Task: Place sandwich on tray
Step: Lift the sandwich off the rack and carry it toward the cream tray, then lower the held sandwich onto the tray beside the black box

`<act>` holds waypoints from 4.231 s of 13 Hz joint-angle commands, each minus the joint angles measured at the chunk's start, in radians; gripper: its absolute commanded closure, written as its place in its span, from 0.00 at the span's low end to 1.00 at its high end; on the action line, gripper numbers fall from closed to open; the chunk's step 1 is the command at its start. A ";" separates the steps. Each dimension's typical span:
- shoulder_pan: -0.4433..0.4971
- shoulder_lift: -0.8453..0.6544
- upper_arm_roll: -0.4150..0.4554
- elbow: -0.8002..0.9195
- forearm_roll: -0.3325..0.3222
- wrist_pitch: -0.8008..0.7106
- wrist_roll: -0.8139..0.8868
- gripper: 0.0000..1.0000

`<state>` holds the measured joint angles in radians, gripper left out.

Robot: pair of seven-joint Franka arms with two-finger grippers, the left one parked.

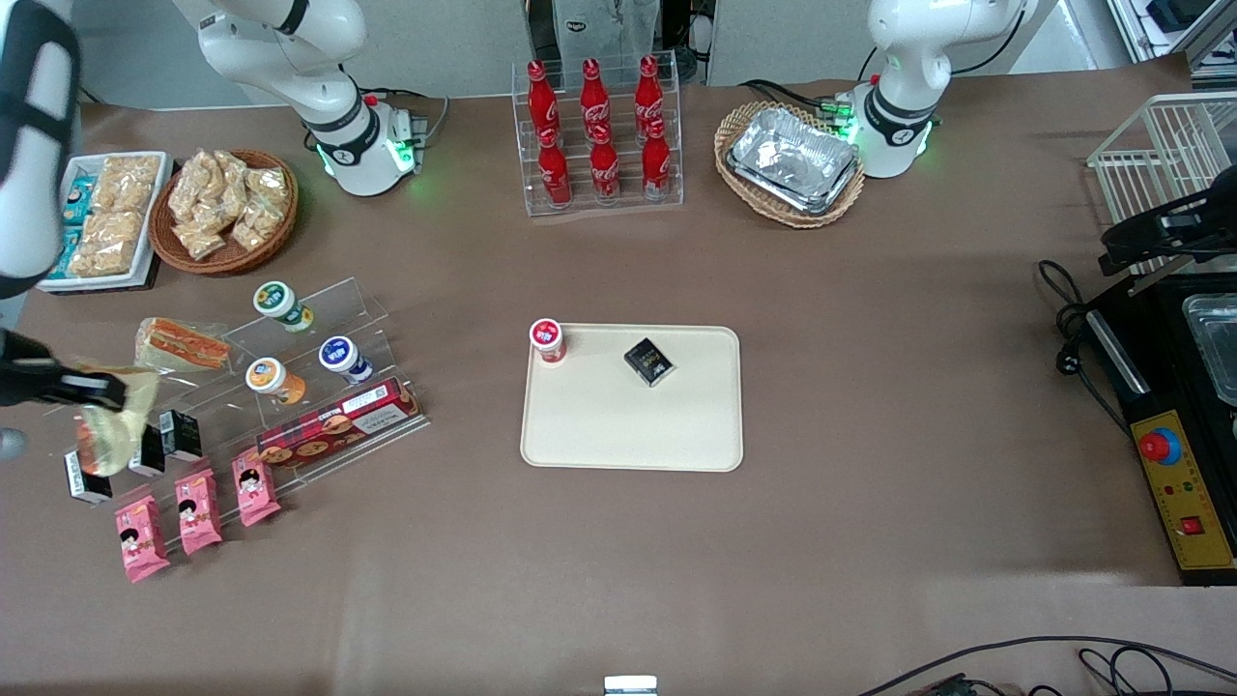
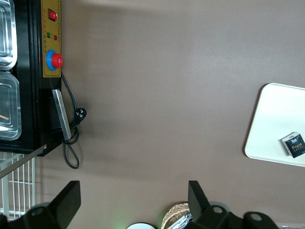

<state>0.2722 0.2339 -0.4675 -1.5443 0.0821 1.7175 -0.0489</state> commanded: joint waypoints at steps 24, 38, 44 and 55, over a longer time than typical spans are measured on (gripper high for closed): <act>0.502 0.473 0.277 0.190 0.137 0.499 2.015 0.99; 0.568 0.653 0.279 0.196 0.137 0.743 2.207 0.96; 0.576 0.674 0.276 0.198 0.133 0.765 2.285 0.89; 0.568 0.680 0.264 0.196 0.114 0.780 2.278 0.00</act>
<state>0.8372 0.8809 -0.1924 -1.3907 0.2077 2.4839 2.2128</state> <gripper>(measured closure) 0.216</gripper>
